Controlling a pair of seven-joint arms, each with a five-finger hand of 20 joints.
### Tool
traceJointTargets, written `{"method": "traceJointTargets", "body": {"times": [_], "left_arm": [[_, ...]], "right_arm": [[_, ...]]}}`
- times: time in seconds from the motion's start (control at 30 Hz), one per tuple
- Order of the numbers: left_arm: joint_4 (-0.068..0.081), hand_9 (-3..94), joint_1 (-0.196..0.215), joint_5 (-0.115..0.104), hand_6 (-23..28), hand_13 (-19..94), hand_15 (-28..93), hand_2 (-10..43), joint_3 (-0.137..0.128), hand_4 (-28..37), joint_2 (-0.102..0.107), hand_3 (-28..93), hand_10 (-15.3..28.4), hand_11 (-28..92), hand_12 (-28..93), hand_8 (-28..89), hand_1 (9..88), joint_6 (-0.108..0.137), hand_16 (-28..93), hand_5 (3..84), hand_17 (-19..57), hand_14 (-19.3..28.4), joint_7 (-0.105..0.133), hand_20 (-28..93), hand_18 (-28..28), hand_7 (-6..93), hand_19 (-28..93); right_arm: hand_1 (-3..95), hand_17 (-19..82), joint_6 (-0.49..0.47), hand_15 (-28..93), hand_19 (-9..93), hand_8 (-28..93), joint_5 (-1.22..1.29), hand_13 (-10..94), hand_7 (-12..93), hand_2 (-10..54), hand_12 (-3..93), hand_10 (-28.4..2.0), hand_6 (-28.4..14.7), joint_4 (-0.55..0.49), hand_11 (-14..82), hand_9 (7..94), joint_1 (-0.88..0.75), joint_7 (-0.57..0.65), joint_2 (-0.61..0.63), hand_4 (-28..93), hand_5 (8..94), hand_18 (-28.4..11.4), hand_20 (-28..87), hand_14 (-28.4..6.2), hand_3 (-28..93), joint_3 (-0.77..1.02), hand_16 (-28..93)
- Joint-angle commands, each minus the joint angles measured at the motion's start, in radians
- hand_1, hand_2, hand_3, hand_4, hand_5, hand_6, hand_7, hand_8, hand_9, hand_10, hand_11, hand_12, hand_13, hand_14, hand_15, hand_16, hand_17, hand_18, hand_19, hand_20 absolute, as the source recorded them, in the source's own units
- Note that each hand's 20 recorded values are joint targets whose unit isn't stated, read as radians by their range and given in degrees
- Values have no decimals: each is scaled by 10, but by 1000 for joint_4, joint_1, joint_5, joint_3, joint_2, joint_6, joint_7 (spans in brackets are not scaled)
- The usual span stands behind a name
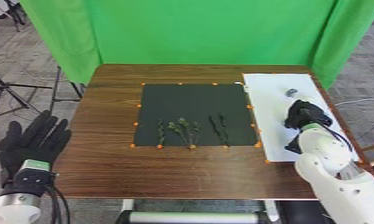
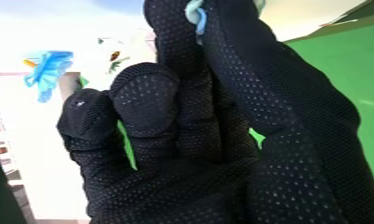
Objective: Arrange flowers
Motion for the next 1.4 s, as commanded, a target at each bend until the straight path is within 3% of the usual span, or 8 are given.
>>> {"method": "traceJointTargets", "body": {"times": [0.03, 0.17, 0.23, 0.47, 0.83, 1.03, 1.13, 1.4], "left_arm": [[-6, 312, 12, 0, 74, 228, 372, 66, -5, -283, -8, 716, 147, 227, 111, -105, 302, -3, -97, 380, -23, 144, -4, 62, 92, 205, 286], [2, 311, 6, 12, 73, 227, 369, 65, -1, -283, -10, 719, 146, 223, 111, -106, 300, -14, -97, 379, -23, 143, -18, 62, 92, 202, 285], [4, 311, 0, -1, 73, 226, 368, 64, 9, -283, -11, 719, 147, 222, 112, -105, 299, -6, -96, 379, -23, 143, -12, 61, 92, 202, 283], [31, 311, -48, 15, 73, 226, 363, 64, 36, -283, -7, 719, 148, 218, 112, -103, 297, -23, -95, 378, -22, 142, -40, 62, 92, 196, 280], [89, 311, -203, 31, 73, 225, 352, 64, 122, -283, 34, 718, 146, 211, 110, -100, 296, -34, -93, 378, -22, 139, -94, 65, 92, 187, 277], [95, 311, -235, 36, 73, 224, 349, 64, 155, -283, 40, 717, 146, 209, 111, -100, 296, -28, -91, 378, -22, 138, -106, 65, 92, 187, 276], [84, 310, -210, 32, 73, 224, 349, 63, 147, -283, 37, 719, 145, 209, 111, -99, 295, -24, -90, 378, -22, 138, -106, 66, 92, 186, 277], [84, 311, -205, 32, 72, 224, 349, 64, 145, -283, 32, 718, 146, 208, 111, -100, 295, -30, -89, 378, -22, 139, -99, 66, 92, 187, 276]], "right_arm": [[610, 389, 93, 652, 900, 78, -71, 699, 428, -95, 464, -81, 8, -110, 150, 853, 6, -49, 1, -283, 710, -224, 460, -91, 689, -26, 467], [608, 390, 136, 653, 903, 80, -59, 699, 427, -95, 467, -81, 7, -157, 150, 855, 54, -114, -28, -283, 712, -225, 460, -91, 692, -77, 468], [606, 390, 101, 654, 903, 87, 44, 698, 429, -95, 470, -81, 7, -174, 151, 854, 92, -193, -61, -283, 710, -226, 460, -90, 696, -102, 471], [600, 383, 72, 662, 903, 89, 166, 689, 439, -95, 476, -80, 7, -141, 154, 846, 234, -282, -213, -283, 698, -222, 462, -91, 703, -304, 479], [598, 382, 42, 670, 903, 82, 24, 688, 449, -95, 475, -79, 7, -72, 157, 844, 285, -422, -338, -283, 691, -221, 463, -93, 706, -520, 477], [598, 382, 116, 668, 901, 59, -14, 685, 448, -95, 457, -77, 7, 75, 145, 843, 332, -412, -411, -283, 692, -219, 463, -92, 706, -593, 477], [596, 382, 131, 666, 900, 54, -37, 685, 448, -95, 455, -76, 8, 116, 143, 843, 352, -415, -432, -283, 692, -220, 463, -90, 709, -619, 478], [590, 375, 129, 645, 889, 35, -85, 668, 423, -95, 432, -80, -1, 143, 122, 813, 346, -342, -433, -283, 659, -217, 461, -83, 710, -643, 494]]}}
